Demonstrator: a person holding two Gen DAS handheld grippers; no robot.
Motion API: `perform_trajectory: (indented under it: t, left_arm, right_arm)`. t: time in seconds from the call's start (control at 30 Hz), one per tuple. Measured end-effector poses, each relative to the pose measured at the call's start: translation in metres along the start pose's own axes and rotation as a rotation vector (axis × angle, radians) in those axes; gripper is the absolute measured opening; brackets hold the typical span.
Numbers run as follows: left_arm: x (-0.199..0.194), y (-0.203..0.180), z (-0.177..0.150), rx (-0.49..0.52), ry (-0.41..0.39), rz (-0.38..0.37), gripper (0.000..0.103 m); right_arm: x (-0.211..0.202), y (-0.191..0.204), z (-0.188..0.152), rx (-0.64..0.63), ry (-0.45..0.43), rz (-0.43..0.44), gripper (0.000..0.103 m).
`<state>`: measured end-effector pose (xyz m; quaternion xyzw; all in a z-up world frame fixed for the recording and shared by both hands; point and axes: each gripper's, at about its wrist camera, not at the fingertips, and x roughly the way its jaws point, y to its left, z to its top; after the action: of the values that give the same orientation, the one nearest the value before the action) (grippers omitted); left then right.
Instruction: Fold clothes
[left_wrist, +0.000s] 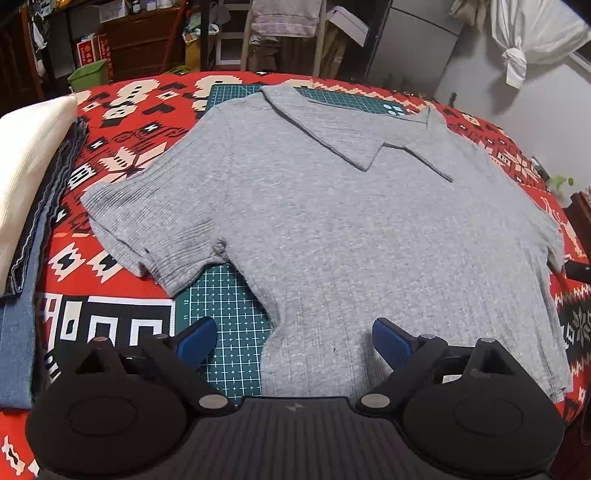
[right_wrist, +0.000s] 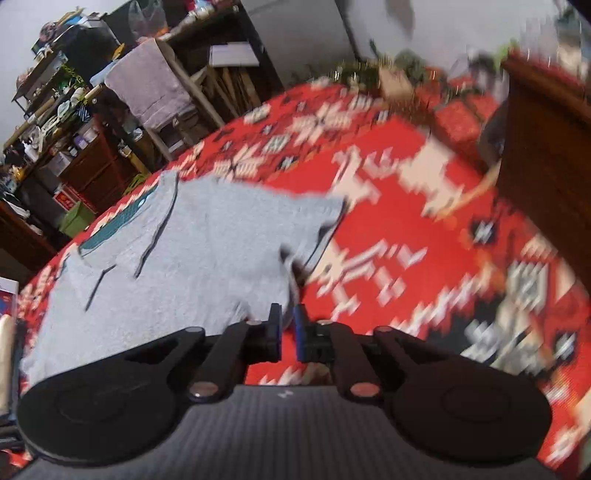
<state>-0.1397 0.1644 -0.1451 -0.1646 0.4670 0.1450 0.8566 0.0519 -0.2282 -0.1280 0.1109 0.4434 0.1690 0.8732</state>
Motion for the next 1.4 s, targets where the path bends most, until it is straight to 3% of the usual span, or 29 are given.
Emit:
perform_trajectory:
  t: [0.07, 0.2, 0.47, 0.5, 0.53, 0.57, 0.67, 0.8, 1.0, 1.07, 1.23, 1.3, 1.37, 1.4]
  left_arm:
    - [0.000, -0.001, 0.001, 0.002, 0.001, -0.005, 0.091]
    - [0.000, -0.004, 0.003, 0.016, -0.001, -0.003, 0.091]
    - [0.000, -0.006, 0.004, 0.037, 0.006, 0.033, 0.091]
    - [0.000, -0.005, 0.005, 0.038, 0.010, 0.036, 0.091]
    - [0.001, -0.005, 0.005, 0.039, 0.013, 0.039, 0.091]
    - [0.002, -0.005, 0.005, 0.039, 0.017, 0.042, 0.091]
    - [0.005, -0.004, 0.007, 0.039, 0.027, 0.045, 0.090]
    - [0.006, -0.001, 0.009, 0.029, 0.025, 0.044, 0.088]
    - [0.005, 0.005, 0.010, 0.010, 0.017, 0.042, 0.088]
    - [0.004, 0.007, 0.010, 0.001, 0.015, 0.039, 0.088]
    - [-0.004, 0.010, 0.011, -0.003, -0.012, 0.025, 0.089]
    - [-0.008, 0.010, 0.011, -0.001, -0.026, 0.025, 0.089]
    - [-0.012, 0.012, 0.011, 0.000, -0.033, 0.029, 0.090]
    - [-0.013, 0.013, 0.011, -0.001, -0.033, 0.032, 0.091]
  right_arm:
    - [-0.004, -0.006, 0.013, -0.008, -0.046, -0.027, 0.020]
    - [0.013, -0.013, 0.041, -0.063, -0.086, -0.085, 0.020]
    - [0.066, -0.001, 0.052, -0.226, -0.038, -0.138, 0.028]
    - [0.068, 0.002, 0.051, -0.245, -0.039, -0.138, 0.026]
    - [0.070, 0.005, 0.050, -0.262, -0.035, -0.140, 0.006]
    - [0.071, 0.008, 0.049, -0.277, -0.029, -0.142, 0.002]
    - [0.074, 0.007, 0.055, -0.284, -0.053, -0.194, 0.002]
    - [0.074, -0.012, 0.072, -0.193, -0.075, -0.204, 0.001]
    - [0.080, -0.010, 0.072, -0.251, -0.058, -0.228, 0.004]
    - [0.076, -0.009, 0.072, -0.252, -0.064, -0.226, 0.020]
    - [0.047, -0.002, 0.072, -0.252, -0.097, -0.214, 0.039]
    - [0.030, 0.007, 0.068, -0.267, -0.107, -0.196, 0.052]
    - [0.014, 0.019, 0.059, -0.288, -0.123, -0.172, 0.073]
    - [0.006, 0.025, 0.054, -0.298, -0.130, -0.156, 0.078]
